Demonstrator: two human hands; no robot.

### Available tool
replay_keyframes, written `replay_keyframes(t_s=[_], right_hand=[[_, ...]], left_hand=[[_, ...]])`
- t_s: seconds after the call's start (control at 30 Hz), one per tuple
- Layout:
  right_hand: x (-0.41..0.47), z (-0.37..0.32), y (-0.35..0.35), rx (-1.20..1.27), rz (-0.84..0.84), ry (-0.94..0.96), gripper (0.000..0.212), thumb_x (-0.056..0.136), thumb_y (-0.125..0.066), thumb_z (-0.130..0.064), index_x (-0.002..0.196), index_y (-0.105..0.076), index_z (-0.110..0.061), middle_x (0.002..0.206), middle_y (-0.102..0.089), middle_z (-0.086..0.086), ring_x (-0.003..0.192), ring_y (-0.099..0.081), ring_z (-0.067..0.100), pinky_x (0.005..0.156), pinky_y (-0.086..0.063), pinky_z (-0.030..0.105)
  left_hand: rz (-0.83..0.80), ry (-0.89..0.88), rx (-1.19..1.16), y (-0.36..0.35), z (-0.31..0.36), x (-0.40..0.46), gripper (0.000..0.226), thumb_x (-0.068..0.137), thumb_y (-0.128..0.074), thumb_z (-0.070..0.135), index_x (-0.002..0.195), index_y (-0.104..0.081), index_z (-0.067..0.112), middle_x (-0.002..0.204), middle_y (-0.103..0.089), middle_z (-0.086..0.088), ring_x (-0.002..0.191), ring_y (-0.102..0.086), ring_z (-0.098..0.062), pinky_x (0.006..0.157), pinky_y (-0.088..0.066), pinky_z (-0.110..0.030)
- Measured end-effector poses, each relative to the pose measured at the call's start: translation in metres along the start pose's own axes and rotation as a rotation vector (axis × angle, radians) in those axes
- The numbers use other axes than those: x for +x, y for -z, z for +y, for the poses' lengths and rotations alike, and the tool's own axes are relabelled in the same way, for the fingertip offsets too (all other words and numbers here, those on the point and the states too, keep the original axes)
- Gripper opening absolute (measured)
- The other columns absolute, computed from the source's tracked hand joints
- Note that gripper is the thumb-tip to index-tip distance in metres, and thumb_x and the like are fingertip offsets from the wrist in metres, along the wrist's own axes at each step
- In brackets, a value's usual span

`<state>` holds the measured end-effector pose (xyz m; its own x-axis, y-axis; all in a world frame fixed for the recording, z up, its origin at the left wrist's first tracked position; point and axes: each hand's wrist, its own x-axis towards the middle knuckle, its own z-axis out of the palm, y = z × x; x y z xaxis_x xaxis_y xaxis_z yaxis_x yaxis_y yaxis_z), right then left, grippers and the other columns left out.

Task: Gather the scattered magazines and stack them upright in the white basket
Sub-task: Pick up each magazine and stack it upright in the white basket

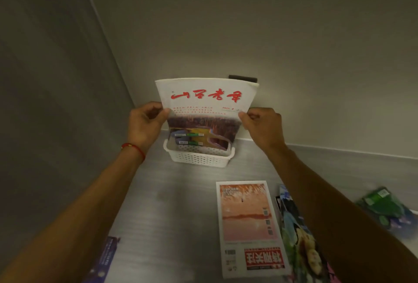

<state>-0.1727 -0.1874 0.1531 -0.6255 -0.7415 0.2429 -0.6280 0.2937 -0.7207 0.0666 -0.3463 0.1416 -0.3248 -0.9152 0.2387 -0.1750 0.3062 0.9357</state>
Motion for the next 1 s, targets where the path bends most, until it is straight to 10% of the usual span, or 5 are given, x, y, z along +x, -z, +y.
replay_keyframes(t_s=[0.43,0.57,0.9,1.0], right_hand=[[0.021,0.023,-0.072,-0.02,-0.221,-0.254,0.02,0.092,-0.063,-0.021,0.099,-0.073,-0.005,0.112,-0.073,0.011,0.093,-0.071,0.029,0.067,-0.055,0.025],[0.018,0.02,-0.087,0.068,-0.232,-0.345,0.025,0.089,-0.061,-0.012,0.113,-0.068,-0.009,0.123,-0.069,0.012,0.103,-0.067,0.031,0.083,-0.06,0.043],[0.02,0.021,-0.089,0.312,-0.188,-0.408,0.029,0.09,-0.06,-0.007,0.118,-0.063,-0.016,0.128,-0.065,0.006,0.113,-0.062,0.024,0.08,-0.055,0.031],[0.018,0.025,-0.086,0.351,-0.231,-0.394,0.032,0.09,-0.06,-0.004,0.119,-0.059,-0.018,0.13,-0.063,0.004,0.116,-0.061,0.024,0.079,-0.056,0.029]], left_hand=[[-0.076,0.301,-0.149,-0.021,-0.076,0.034,0.02,0.089,-0.066,0.002,0.109,-0.071,0.0,0.103,-0.071,-0.012,0.091,-0.064,-0.019,0.083,-0.056,-0.029],[-0.08,0.332,-0.175,-0.03,-0.083,0.035,0.035,0.085,-0.056,-0.018,0.115,-0.063,-0.002,0.111,-0.066,-0.018,0.097,-0.062,-0.024,0.065,-0.054,-0.01],[-0.09,0.364,-0.245,-0.036,-0.088,0.037,0.05,0.082,-0.052,-0.022,0.125,-0.056,0.003,0.117,-0.061,-0.011,0.097,-0.063,-0.013,0.065,-0.051,-0.009],[-0.151,0.411,-0.253,-0.038,-0.087,0.037,0.066,0.086,-0.05,-0.02,0.145,-0.038,0.006,0.141,-0.05,-0.012,0.12,-0.055,-0.019,0.085,-0.05,-0.021]])
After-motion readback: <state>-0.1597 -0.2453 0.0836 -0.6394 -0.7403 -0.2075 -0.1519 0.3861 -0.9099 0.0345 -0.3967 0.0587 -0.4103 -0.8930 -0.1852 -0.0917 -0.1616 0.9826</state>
